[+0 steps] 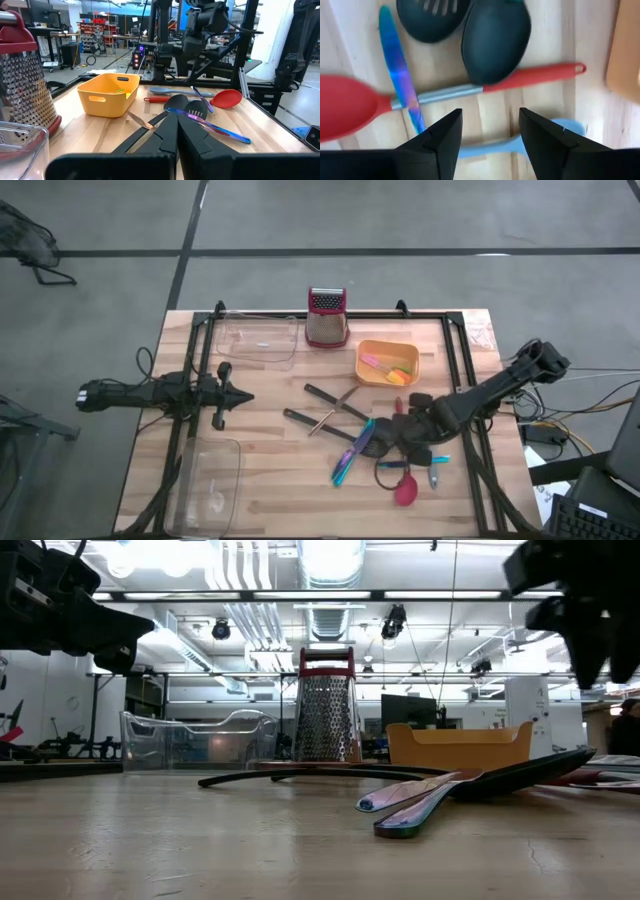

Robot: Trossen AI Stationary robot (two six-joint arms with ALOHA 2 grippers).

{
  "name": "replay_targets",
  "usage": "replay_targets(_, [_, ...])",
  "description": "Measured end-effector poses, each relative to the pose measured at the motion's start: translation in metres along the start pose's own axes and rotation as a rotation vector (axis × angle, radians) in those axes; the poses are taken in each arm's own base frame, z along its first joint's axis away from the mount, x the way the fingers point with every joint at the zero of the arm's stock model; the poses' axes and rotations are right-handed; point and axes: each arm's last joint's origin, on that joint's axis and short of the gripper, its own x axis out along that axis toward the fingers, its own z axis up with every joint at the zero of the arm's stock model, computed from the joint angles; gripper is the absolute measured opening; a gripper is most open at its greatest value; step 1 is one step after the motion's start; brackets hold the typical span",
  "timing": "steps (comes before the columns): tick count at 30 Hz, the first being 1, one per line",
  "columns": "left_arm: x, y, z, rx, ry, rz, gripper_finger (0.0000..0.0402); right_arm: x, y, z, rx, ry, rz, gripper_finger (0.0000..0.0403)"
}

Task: Pick & Place Kitchen Items
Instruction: Put the brown knife into the top transparent bin

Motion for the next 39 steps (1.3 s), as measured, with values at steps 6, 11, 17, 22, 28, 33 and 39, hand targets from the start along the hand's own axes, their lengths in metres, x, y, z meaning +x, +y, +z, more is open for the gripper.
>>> replay_targets(6, [0.000, 0.000, 0.000, 0.000, 0.000, 0.000, 0.0005, 0.000, -0.006, -0.009, 0.059, -0.012, 0.001, 0.0201])
replay_targets(11, [0.000, 0.000, 0.000, 0.000, 0.000, 0.000, 0.0005, -0.001, -0.002, -0.003, 0.042, -0.064, 0.022, 0.0194])
replay_targets(17, [0.000, 0.000, 0.000, 0.000, 0.000, 0.000, 0.0005, 0.006, 0.006, 0.013, -0.058, -0.179, -0.030, 0.0180])
replay_targets(22, [0.000, 0.000, 0.000, 0.000, 0.000, 0.000, 0.0005, 0.009, 0.008, 0.022, -0.147, -0.309, -0.069, 0.0147])
replay_targets(28, [0.000, 0.000, 0.000, 0.000, 0.000, 0.000, 0.0005, 0.008, 0.005, 0.020, -0.209, -0.431, -0.028, 0.0060])
replay_targets(33, [0.000, 0.000, 0.000, 0.000, 0.000, 0.000, 0.0005, 0.005, -0.004, 0.014, -0.180, -0.584, 0.004, 0.0014])
replay_targets(39, [0.000, 0.000, 0.000, 0.000, 0.000, -0.001, 0.0005, -0.002, -0.014, 0.001, -0.146, -0.829, 0.110, 0.0009])
